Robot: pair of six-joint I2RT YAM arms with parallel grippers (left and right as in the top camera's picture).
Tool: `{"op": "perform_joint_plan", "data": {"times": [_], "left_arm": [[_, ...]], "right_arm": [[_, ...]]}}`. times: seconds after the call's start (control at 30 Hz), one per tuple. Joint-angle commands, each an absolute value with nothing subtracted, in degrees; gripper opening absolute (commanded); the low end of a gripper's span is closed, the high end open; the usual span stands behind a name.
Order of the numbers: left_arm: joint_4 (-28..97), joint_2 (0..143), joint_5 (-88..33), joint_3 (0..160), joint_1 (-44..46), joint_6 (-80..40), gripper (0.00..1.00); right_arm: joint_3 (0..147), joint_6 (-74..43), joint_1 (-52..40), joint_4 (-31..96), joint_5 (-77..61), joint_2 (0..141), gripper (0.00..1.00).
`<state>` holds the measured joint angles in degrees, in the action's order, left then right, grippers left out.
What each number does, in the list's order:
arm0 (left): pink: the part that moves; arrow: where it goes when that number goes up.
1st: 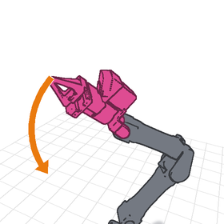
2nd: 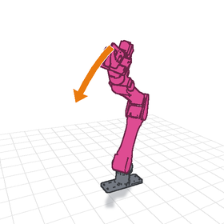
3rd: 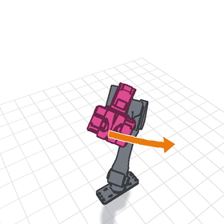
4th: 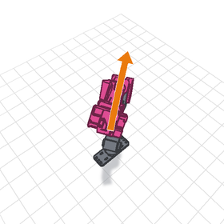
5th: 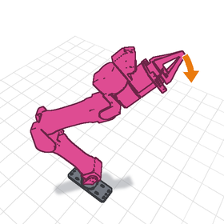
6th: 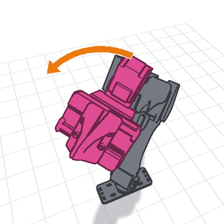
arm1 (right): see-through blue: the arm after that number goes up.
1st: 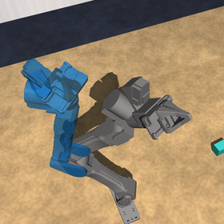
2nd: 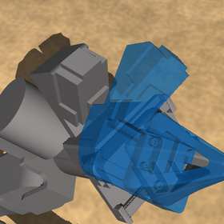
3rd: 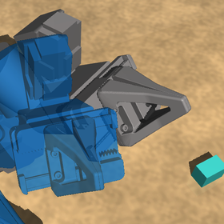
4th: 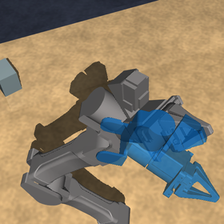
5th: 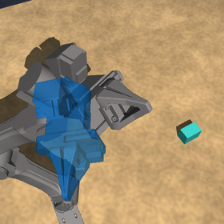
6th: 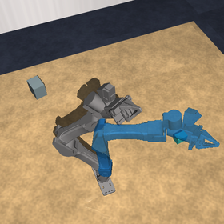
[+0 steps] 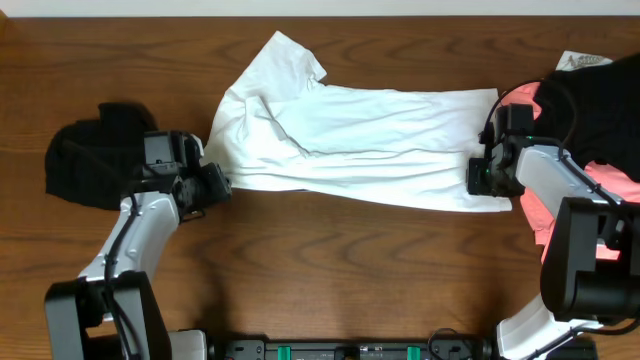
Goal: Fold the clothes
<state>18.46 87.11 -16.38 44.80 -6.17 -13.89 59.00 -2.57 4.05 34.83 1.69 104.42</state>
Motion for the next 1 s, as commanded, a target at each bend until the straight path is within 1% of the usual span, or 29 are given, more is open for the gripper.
{"op": "perform_joint_plan", "data": {"times": [0.0,0.3,0.57,0.6,0.63,0.7,0.73,0.77,0.97], "left_arm": [[16.8,88.6,-16.5,44.7,-6.4,-14.2,0.5],[14.7,92.2,-16.5,44.7,-6.4,-14.2,0.51],[10.0,94.2,-16.5,44.7,-6.4,-14.2,0.51],[9.2,94.2,-16.5,44.7,-6.4,-14.2,0.49],[8.4,94.2,-16.5,44.7,-6.4,-13.9,0.43],[6.2,94.2,-16.4,44.7,-6.5,-13.0,0.15],[5.3,94.2,-16.0,44.7,-6.6,-12.7,0.08],[4.5,94.2,-15.6,44.8,-6.7,-12.6,0.06],[4.8,93.4,-15.4,44.8,-8.6,-10.1,0.06]], "right_arm": [[57.2,-3.1,4.1,34.0,1.5,109.3,0.39],[57.2,-3.1,4.2,34.0,2.2,109.3,0.39],[57.2,-3.1,4.2,34.1,2.3,109.3,0.39],[57.2,-3.1,4.2,34.1,2.3,109.3,0.39],[57.2,-3.1,4.2,34.1,2.3,109.3,0.39],[57.2,-3.1,4.2,34.1,2.3,109.3,0.39],[57.2,-3.1,4.3,34.1,2.3,109.3,0.39],[57.2,-3.1,4.3,34.1,2.3,109.3,0.39],[57.2,-3.1,4.5,34.2,2.3,109.3,0.4]]}}
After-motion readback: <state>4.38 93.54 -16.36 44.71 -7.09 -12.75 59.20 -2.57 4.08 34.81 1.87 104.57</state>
